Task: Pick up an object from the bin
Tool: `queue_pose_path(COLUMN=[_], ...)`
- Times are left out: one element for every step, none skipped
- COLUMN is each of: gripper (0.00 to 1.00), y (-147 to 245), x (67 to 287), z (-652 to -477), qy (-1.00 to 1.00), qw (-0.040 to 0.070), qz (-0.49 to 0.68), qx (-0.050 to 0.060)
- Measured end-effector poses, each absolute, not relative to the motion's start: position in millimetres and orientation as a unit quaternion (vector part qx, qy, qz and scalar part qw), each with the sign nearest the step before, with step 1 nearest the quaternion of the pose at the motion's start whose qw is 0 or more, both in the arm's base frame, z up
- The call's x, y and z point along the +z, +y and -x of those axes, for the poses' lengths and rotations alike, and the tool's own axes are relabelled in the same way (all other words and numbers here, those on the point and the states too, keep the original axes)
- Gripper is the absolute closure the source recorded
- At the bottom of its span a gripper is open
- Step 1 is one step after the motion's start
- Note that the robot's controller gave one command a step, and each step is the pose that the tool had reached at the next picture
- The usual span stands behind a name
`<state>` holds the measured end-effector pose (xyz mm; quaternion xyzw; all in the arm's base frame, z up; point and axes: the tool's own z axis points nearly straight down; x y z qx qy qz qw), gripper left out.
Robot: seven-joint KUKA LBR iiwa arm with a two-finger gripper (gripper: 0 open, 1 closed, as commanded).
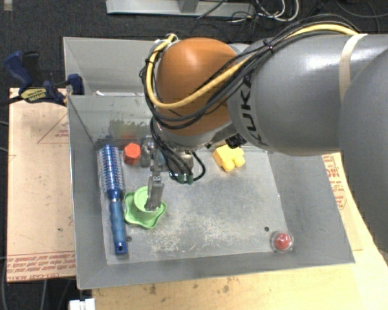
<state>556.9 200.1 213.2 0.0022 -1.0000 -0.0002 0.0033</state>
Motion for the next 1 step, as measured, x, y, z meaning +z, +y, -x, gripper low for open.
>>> queue_pose_path(gripper=[0.0], y=[191.1], x=[141.0], z=[-536.0], qy=[-0.998], qw=[0.004], qz=[0.055], qx=[0.001])
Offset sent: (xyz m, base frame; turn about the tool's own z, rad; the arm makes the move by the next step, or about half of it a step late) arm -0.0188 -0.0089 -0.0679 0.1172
